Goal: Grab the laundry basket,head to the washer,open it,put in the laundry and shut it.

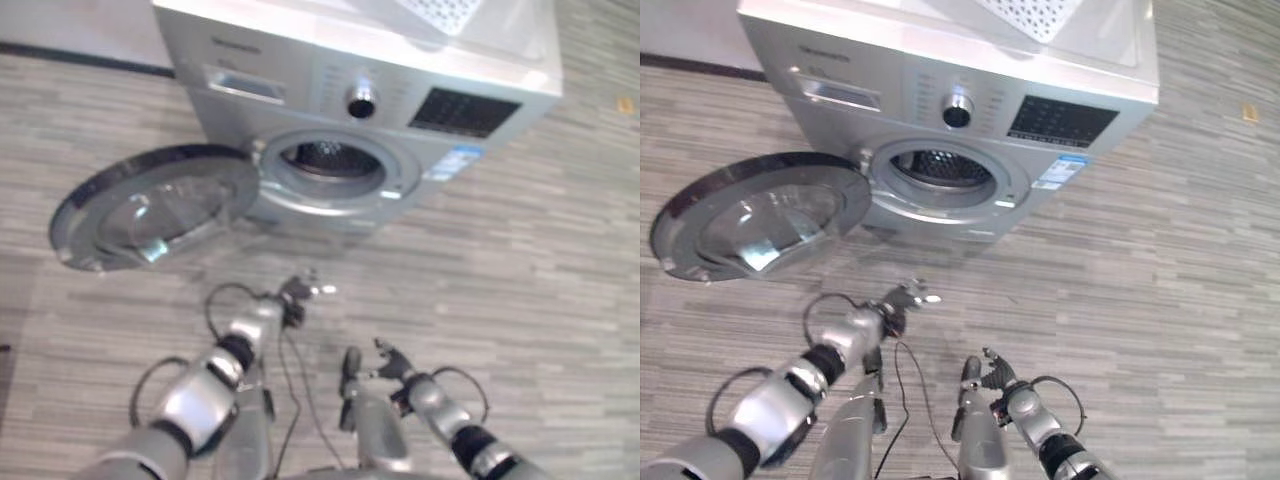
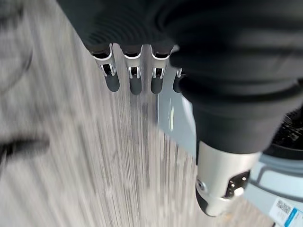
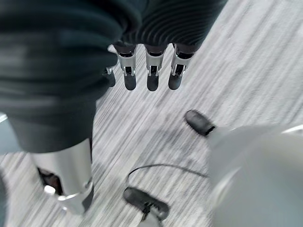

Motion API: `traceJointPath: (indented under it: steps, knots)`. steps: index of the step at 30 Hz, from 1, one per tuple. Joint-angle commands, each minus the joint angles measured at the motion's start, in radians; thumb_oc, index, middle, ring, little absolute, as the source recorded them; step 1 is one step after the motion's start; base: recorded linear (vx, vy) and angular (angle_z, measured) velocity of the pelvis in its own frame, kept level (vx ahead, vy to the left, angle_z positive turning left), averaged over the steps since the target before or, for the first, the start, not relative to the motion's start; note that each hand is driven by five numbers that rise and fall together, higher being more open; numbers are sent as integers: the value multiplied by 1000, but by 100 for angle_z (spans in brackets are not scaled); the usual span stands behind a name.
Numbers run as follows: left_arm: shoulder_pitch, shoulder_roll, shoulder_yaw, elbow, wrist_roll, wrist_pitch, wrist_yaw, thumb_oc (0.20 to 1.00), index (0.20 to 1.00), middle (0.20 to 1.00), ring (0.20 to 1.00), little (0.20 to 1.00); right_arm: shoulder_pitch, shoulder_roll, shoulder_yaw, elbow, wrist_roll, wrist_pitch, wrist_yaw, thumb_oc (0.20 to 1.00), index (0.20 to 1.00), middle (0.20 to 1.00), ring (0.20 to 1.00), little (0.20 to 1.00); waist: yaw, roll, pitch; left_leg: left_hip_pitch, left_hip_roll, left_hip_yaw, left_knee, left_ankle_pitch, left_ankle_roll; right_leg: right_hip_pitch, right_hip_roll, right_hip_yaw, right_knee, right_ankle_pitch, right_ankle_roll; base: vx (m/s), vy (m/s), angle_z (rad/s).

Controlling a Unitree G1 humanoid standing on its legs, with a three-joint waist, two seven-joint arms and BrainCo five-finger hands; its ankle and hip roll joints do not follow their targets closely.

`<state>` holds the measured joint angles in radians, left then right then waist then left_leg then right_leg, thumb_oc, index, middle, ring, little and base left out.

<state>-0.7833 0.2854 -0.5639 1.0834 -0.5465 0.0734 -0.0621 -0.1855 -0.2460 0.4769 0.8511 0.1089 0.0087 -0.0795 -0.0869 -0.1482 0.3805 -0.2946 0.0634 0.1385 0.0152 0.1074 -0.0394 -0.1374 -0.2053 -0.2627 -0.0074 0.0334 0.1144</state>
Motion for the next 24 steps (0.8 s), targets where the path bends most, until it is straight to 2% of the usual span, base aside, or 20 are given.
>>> traceJointPath:
  steps: [1,7,13,16,18,24]
  knots:
    - [-128,8,36,58,76,-37,6,1000,1000,1000,1000,1000,7,-55,-28,-17,24,-19,12,1000,1000,1000,1000,1000,25,45,28,81,60,16,-27,-71,-20,-67,-47,5,130,-60,34,0,0,0]
    - [-211,106,46,124,221,-43,-1,1000,1000,1000,1000,1000,23,-70,-27,-39,18,-38,42,1000,1000,1000,1000,1000,32,50,36,81,63,6,-18,-68,-23,-50,-41,1,114,-54,32,-1,-1,1]
    - [-212,151,42,86,244,-51,5,1000,1000,1000,1000,1000,25,-72,-26,-51,10,-40,50,1000,1000,1000,1000,1000,44,66,41,76,62,-4,-9,-70,-24,-38,-43,-7,112,-56,31,-4,0,4]
    - [-198,166,36,38,234,-60,8,1000,1000,1000,1000,1000,30,-73,-29,-55,4,-38,54,1000,1000,1000,1000,1000,48,71,39,76,61,-6,-5,-74,-24,-33,-46,-10,110,-55,32,-3,11,11]
    - [-163,187,25,-73,189,-67,9,1000,1000,1000,1000,1000,34,-77,-39,-60,4,-32,54,1000,1000,1000,1000,1000,53,76,36,73,60,-4,2,-79,-23,-30,-49,-11,110,-55,32,0,15,8]
    - [-97,229,-1,-237,149,-68,4,1000,1000,1000,1000,1000,46,-85,-67,-67,-5,-19,54,1000,1000,1000,1000,1000,59,76,22,66,62,-5,40,-102,-21,-22,-52,-9,116,-54,32,2,7,2]
